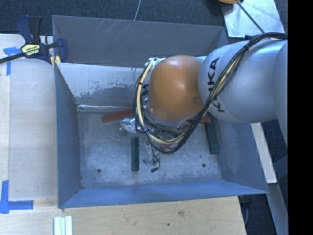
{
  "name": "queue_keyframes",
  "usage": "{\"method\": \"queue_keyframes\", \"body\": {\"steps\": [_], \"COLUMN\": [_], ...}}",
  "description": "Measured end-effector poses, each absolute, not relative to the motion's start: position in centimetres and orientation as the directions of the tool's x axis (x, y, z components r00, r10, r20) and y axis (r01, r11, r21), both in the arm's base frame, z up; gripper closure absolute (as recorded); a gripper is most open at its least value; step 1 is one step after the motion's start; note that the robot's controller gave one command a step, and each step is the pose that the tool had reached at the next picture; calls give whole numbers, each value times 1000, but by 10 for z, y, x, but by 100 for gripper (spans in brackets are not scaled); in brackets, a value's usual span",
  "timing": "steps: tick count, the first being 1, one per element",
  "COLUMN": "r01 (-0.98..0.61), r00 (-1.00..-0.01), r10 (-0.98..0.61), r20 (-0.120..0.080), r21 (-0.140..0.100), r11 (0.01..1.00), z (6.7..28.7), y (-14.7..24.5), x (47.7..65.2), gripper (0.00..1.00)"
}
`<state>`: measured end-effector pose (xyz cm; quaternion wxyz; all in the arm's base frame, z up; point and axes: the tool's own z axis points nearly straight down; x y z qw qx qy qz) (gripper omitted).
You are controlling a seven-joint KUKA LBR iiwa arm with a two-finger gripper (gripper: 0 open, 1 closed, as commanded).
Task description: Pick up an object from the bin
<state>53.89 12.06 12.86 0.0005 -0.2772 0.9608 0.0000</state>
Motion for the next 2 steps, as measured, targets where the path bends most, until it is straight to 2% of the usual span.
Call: {"method": "queue_keyframes", "body": {"steps": [1, 2], "r01": [-606, -867], "r00": [-796, -499], "r10": [-606, -867], "r20": [-6, -2], "r21": [-3, -2], "r11": [796, 499], "z": [137, 96], "y": [109, 120], "x": [551, 550], "gripper": [0, 0]}}
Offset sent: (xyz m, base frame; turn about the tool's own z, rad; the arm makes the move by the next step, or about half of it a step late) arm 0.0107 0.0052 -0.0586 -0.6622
